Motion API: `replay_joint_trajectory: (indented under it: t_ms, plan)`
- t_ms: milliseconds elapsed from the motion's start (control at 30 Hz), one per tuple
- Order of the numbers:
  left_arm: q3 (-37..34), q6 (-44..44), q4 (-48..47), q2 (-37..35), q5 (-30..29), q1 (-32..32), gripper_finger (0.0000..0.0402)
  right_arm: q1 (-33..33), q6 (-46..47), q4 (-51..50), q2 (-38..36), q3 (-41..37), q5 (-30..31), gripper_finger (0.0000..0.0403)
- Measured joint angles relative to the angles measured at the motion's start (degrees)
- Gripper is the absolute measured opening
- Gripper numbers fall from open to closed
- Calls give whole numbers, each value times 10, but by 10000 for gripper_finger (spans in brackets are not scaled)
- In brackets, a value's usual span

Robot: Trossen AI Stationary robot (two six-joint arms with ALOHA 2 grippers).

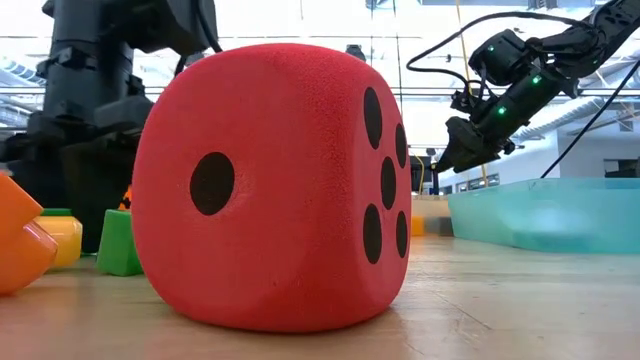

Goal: Pick & Place Toys
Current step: Put the green game piece into the orange bin

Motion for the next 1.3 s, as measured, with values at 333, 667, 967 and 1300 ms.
replay_joint_trajectory:
  t_ms: [333, 667, 967, 1300]
  plan:
    - [-3, 114, -7, -26, -80, 69, 169, 0, 0, 1, 0, 0, -10, 295]
    - [-3, 307, 127, -111, -220, 153, 169, 0, 0, 17, 0, 0, -133, 295]
    - [-2, 576, 421, -86, -222, 205, 169, 38, -35, 25, 17, 0, -176, 295]
    - [-2, 761, 697, -20, -159, 225, 169, 121, -79, 133, 76, 0, -178, 295]
